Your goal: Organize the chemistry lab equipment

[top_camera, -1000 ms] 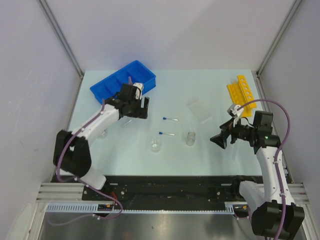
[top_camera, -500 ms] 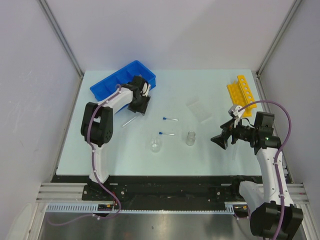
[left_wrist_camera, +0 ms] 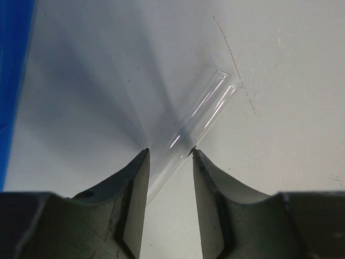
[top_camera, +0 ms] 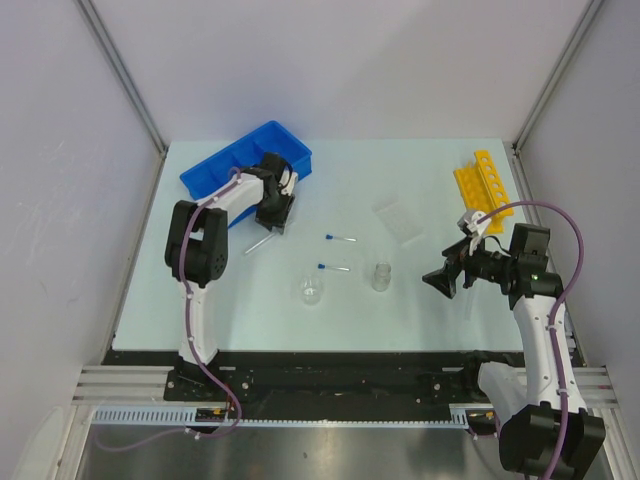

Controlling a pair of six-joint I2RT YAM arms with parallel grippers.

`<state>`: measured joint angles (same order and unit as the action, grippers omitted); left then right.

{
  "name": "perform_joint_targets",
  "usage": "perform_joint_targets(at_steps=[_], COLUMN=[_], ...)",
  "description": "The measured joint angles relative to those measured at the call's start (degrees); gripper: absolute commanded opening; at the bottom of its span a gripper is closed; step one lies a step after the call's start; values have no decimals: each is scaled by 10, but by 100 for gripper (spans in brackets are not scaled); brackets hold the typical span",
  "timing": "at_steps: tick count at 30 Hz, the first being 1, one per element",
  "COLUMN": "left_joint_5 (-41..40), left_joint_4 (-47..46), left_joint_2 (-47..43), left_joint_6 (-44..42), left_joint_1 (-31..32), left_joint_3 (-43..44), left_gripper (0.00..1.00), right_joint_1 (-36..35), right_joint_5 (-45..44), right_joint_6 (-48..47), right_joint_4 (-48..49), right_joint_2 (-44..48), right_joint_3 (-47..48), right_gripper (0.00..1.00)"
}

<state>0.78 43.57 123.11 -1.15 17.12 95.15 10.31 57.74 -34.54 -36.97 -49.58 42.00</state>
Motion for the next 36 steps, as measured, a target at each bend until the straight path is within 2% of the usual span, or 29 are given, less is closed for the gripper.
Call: perform_joint_targets(at_steps=[11, 18, 29, 36], left_joint_5=[-1, -21, -30, -27], left_joint_4=[0, -7, -37, -41], left_joint_2=[5, 3, -30, -86], left_joint_6=[-3, -4, -8, -8], left_joint_1=[-2, 4, 10, 12], left_joint_3=[-2, -7, -52, -90], left_gripper=[30, 19, 16, 15], right_joint_1=[8, 11, 36, 45], right_joint_5=[0, 0, 13, 24], right_joint_6=[0, 0, 0, -1], right_joint_4=[0, 0, 0, -3], right_joint_2=[3, 5, 13, 22], right_joint_3=[0, 0, 0, 0], right_gripper=[100, 100, 100, 100])
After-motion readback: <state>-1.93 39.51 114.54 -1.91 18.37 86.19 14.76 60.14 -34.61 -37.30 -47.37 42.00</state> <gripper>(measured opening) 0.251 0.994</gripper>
